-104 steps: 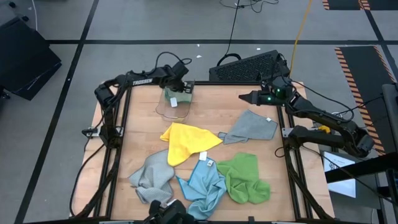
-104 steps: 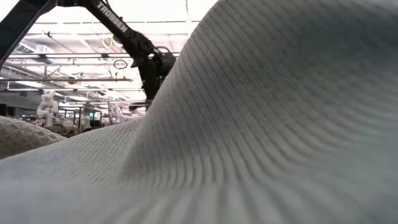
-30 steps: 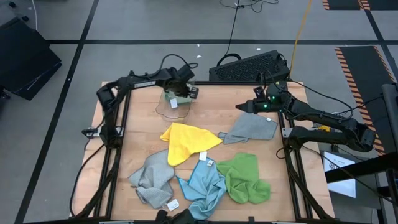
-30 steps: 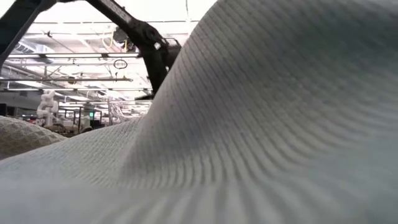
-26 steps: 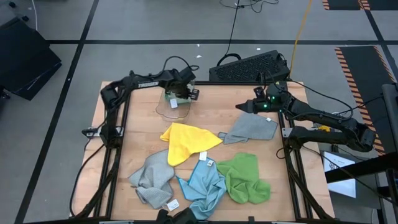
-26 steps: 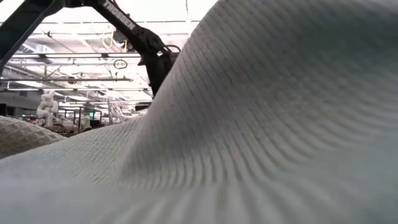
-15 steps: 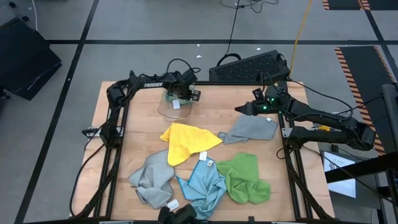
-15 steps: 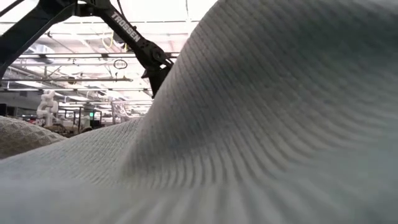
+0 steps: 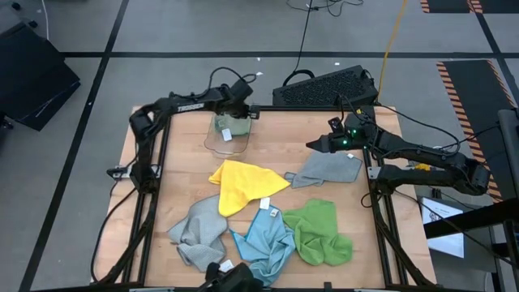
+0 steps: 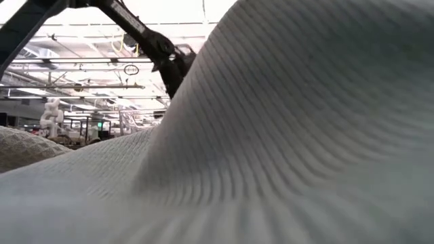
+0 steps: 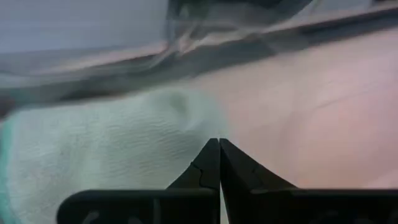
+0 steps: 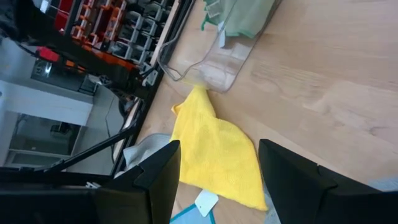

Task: Fold microfiber towels
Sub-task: Put the light green microfiber cloth into the transparent bin

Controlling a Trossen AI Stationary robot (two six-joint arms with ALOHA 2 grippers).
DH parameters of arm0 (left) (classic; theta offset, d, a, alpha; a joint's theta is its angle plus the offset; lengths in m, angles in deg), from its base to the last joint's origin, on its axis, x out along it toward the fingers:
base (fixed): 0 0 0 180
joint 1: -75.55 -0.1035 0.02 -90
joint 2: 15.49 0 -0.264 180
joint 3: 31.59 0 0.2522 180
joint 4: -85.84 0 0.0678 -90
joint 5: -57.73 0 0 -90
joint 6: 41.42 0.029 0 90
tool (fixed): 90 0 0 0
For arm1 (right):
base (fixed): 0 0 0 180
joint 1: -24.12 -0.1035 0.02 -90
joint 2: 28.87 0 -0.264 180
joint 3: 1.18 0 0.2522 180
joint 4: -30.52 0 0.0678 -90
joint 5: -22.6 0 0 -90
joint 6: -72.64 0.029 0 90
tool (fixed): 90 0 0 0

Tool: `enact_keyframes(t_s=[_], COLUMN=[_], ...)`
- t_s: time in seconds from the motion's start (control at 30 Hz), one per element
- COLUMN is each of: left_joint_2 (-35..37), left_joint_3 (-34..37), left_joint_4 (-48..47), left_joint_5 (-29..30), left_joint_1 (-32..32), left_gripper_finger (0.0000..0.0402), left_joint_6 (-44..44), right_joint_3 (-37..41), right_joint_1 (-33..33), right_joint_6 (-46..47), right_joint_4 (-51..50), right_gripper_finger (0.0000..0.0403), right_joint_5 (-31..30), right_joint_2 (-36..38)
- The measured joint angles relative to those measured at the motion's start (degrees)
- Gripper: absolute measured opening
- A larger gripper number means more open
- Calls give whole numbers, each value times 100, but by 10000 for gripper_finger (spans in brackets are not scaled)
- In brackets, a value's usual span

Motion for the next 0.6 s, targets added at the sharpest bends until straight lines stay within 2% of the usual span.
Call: enact_keyframes(t_s=[0.2,0.33,0.47,0.6], left_joint_2=[-441,-474,-113,429], left_joint_3=[7,7,13,6], left_joint_4=[-82,29,-212,-1129], left_joint_5=[78,101,137,112], left_joint_1=[-14,-18,-58,-91], left_gripper_finger=[4,2,4,2], left_joint_6=[112,151,167,42], right_joint_3=[0,0,0,0], right_joint_1=[0,-2,-2,-2], right_joint_6=[35,90,155,186], right_joint_4=[-2,0,2,0], right_gripper_finger=[208,208,208,208], right_joint_5=[-19,4,15,26], right_joint_2=[0,0,0,0])
